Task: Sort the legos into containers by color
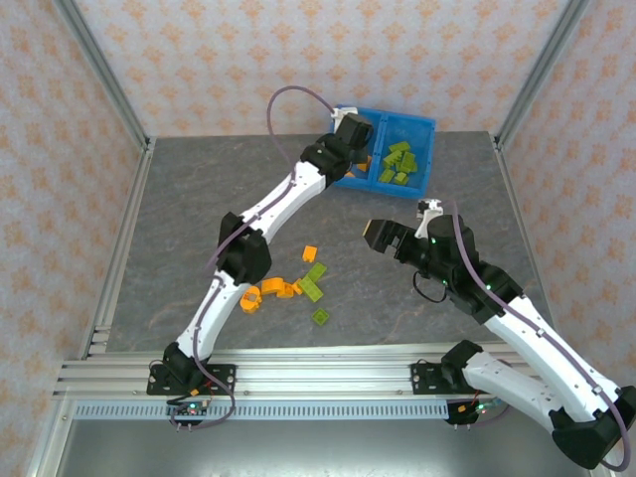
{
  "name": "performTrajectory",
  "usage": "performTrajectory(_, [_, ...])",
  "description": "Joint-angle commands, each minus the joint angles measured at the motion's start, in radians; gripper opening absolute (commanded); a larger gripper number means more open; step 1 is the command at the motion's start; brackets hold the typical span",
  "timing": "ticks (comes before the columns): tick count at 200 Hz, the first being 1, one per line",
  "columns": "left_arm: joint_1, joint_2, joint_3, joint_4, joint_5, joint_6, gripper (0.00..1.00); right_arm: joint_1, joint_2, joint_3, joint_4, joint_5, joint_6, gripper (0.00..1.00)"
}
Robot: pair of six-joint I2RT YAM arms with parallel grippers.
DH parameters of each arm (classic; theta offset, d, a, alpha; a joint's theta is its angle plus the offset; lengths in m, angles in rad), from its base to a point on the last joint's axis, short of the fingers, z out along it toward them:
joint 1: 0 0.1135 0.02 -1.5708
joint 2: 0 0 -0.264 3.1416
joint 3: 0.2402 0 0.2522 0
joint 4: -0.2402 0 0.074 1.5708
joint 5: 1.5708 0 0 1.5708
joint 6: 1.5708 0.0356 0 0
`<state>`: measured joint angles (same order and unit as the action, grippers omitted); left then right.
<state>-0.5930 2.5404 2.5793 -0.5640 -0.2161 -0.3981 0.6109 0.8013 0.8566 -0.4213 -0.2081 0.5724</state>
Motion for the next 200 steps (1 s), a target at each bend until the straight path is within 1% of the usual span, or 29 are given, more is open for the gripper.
performTrajectory(1, [0.031, 0.042, 0.07, 0.01, 0.02, 0.013, 0.26, 0.004, 0.001, 0.044, -0.017, 0.027, -0.004, 1.0])
performTrajectory(17, [0.04, 0.058, 0.071, 0.042, 0.051, -0.002, 0.31, 0.003, 0.004, 0.053, -0.026, 0.021, -0.005, 1.0])
performTrajectory(28, [0.041, 0.055, 0.07, 0.054, 0.072, 0.003, 0.38, 0.003, 0.006, 0.058, -0.035, 0.02, -0.009, 1.0])
performTrajectory(39, [0.04, 0.042, 0.071, 0.062, 0.087, 0.005, 0.44, 0.003, 0.006, 0.059, -0.037, 0.023, -0.01, 1.0])
performTrajectory(61, [0.041, 0.0, 0.07, 0.064, 0.121, -0.006, 0.52, 0.003, 0.011, 0.058, -0.026, 0.024, -0.005, 1.0])
performTrajectory(85, [0.039, -0.066, 0.068, 0.024, 0.161, -0.022, 0.53, 0.003, 0.026, 0.061, -0.011, 0.021, 0.003, 1.0])
performTrajectory(106, [0.032, -0.182, 0.01, -0.044, 0.183, -0.027, 0.52, 0.003, 0.032, 0.065, -0.012, 0.024, 0.006, 1.0])
performTrajectory(122, [0.021, -0.336, -0.166, -0.038, 0.195, -0.013, 0.51, 0.004, 0.032, 0.061, -0.006, 0.024, 0.008, 1.0])
performTrajectory(148, [0.01, -0.646, -0.6, 0.07, 0.219, 0.059, 0.48, 0.003, 0.038, 0.059, -0.004, 0.02, 0.001, 1.0])
performTrajectory(162, [0.01, -0.798, -0.807, 0.098, 0.276, 0.132, 0.47, 0.003, 0.042, 0.06, -0.008, 0.021, -0.007, 1.0])
performTrajectory(178, [0.007, -0.911, -0.984, 0.071, 0.339, 0.19, 0.47, 0.003, 0.048, 0.059, -0.014, 0.026, -0.017, 1.0])
performTrajectory(191, [0.002, -0.97, -1.096, 0.04, 0.354, 0.193, 0.48, 0.004, 0.056, 0.059, -0.016, 0.03, -0.023, 1.0])
performTrajectory(200, [-0.003, -0.996, -1.161, 0.027, 0.358, 0.187, 0.51, 0.003, 0.062, 0.058, -0.014, 0.032, -0.027, 1.0])
